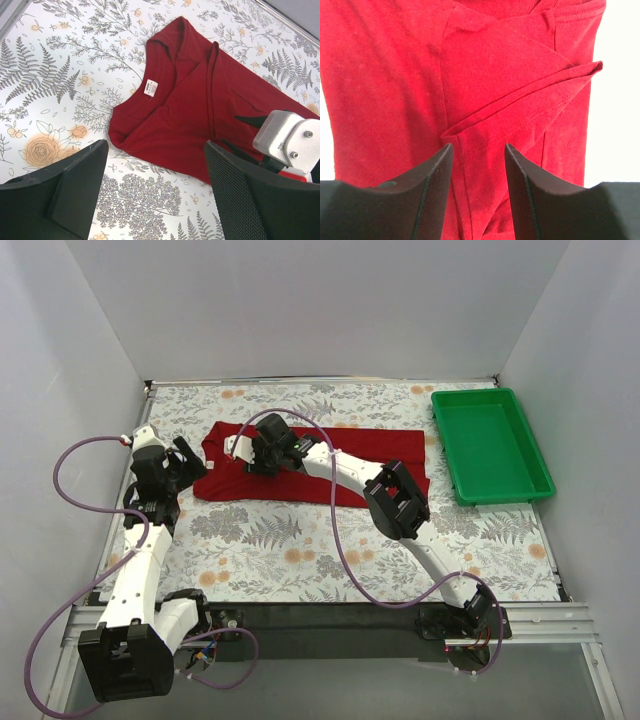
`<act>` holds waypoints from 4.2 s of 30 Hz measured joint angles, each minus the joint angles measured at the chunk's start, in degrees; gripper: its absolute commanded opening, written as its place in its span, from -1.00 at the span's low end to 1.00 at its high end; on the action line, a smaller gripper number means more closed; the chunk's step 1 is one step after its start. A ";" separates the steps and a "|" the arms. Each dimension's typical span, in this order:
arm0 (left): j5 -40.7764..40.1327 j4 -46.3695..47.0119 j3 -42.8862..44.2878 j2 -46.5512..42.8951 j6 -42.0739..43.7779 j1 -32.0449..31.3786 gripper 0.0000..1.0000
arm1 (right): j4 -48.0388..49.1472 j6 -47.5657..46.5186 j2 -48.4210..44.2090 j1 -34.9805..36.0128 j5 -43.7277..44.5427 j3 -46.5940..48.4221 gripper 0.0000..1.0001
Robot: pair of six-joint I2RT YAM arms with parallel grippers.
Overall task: Fold and stack the t-shirts
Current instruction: Fold the tshirt
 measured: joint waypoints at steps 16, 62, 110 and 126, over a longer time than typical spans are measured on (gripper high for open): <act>0.00 -0.02 0.00 -0.11 -0.02 0.00 0.44 | 0.94 1.49 2.21 0.39 -0.20 0.59 -0.17; 0.28 0.42 -0.09 -0.42 0.00 0.00 0.44 | 1.51 4.96 0.09 -2.95 -1.46 -0.26 -0.97; 10.32 -7.17 -2.78 22.29 -31.54 0.00 0.34 | -3.72 6.16 -59.39 -31.69 -22.99 -60.57 0.36; 5.03 -3.56 4.79 34.97 -40.04 0.46 -0.10 | -0.96 9.57 -66.45 -41.22 -33.73 -65.99 0.36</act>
